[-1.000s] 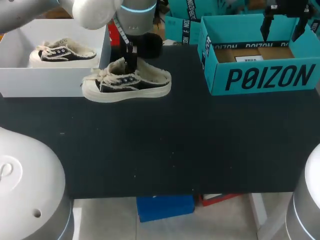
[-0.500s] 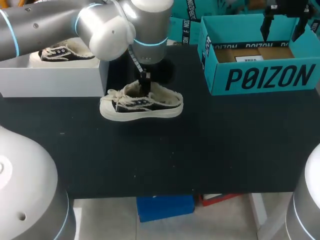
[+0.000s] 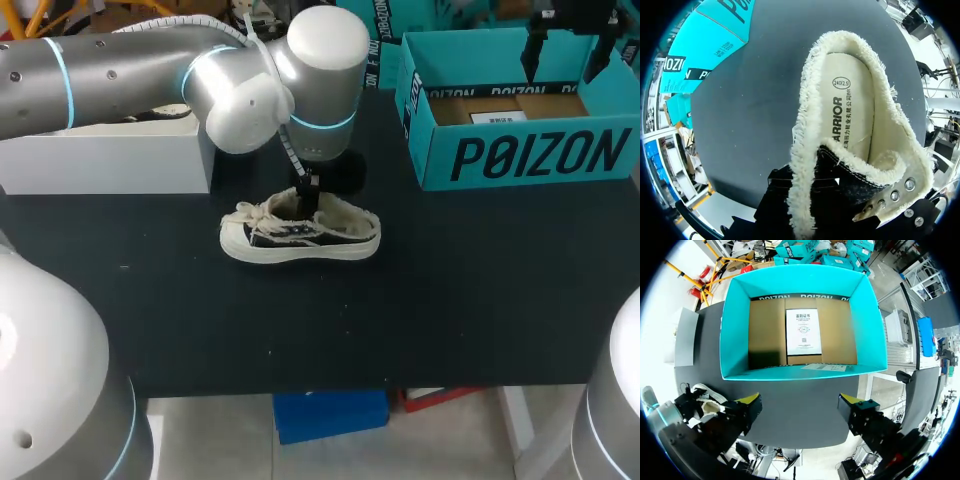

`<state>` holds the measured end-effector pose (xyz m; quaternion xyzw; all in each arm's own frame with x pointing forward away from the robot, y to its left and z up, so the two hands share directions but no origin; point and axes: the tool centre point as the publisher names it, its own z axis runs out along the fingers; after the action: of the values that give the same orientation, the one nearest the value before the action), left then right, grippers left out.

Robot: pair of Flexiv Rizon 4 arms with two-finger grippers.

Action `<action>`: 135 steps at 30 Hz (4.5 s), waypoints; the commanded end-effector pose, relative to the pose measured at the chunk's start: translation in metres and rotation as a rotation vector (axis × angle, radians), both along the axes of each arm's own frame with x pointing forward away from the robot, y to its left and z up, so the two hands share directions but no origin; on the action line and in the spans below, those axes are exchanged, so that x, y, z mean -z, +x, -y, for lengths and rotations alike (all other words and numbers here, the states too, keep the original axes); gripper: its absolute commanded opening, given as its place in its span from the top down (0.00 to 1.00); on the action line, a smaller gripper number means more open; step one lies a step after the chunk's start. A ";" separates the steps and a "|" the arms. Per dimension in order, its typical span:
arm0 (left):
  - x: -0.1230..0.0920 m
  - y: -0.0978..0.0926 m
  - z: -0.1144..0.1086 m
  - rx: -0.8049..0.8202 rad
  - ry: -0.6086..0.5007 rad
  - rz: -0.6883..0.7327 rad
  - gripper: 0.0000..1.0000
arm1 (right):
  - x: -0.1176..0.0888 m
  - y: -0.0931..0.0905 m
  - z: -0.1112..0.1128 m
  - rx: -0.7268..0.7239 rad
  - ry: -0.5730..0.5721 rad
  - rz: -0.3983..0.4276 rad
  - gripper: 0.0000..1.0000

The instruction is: Take the shoe out of the shoebox, open the shoe tongue, remove and reinsert the insole, then place the shoe into the shoebox

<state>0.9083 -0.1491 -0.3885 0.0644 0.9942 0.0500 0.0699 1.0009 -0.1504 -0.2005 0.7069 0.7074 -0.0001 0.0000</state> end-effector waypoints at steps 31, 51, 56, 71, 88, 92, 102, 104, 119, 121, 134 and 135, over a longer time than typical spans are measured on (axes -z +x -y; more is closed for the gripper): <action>-0.027 0.019 -0.025 0.010 -0.020 -0.027 0.00 | 0.000 0.000 0.000 0.000 0.000 0.000 0.00; -0.128 0.019 -0.050 -0.114 -0.058 -0.123 0.00 | 0.000 0.000 0.000 0.000 0.000 0.000 0.00; -0.140 0.016 -0.055 -0.201 -0.035 -0.120 0.00 | 0.000 0.000 0.000 0.000 0.000 0.000 0.00; -0.142 0.012 -0.057 -0.258 -0.021 -0.170 0.00 | 0.000 0.000 0.000 0.000 0.000 0.000 0.00; -0.142 0.012 -0.057 -0.258 -0.021 -0.170 0.00 | 0.000 0.000 0.000 0.000 0.000 0.000 0.00; -0.142 0.012 -0.057 -0.258 -0.021 -0.170 0.00 | -0.003 -0.008 -0.004 0.014 -0.007 0.004 0.00; -0.142 0.012 -0.057 -0.258 -0.021 -0.170 0.00 | -0.022 -0.080 -0.055 0.014 0.038 0.090 0.00; -0.142 0.012 -0.057 -0.258 -0.021 -0.170 0.00 | -0.023 -0.097 -0.068 -0.038 0.060 0.119 0.00; -0.142 0.012 -0.057 -0.258 -0.021 -0.170 0.00 | -0.006 -0.143 -0.096 -0.892 0.142 0.090 0.00; -0.142 0.012 -0.057 -0.258 -0.021 -0.170 0.00 | -0.006 -0.139 -0.094 -0.933 0.165 0.055 0.00; -0.142 0.012 -0.057 -0.258 -0.021 -0.170 0.00 | -0.006 -0.139 -0.094 -0.933 0.165 0.055 0.00; -0.142 0.012 -0.057 -0.258 -0.021 -0.170 0.00 | -0.006 -0.139 -0.094 -0.933 0.165 0.055 0.00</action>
<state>0.9194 -0.0930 -0.2463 -0.0612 0.9970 0.0421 -0.0205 0.8544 -0.0585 -0.1949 0.3106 0.9469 0.0787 -0.0265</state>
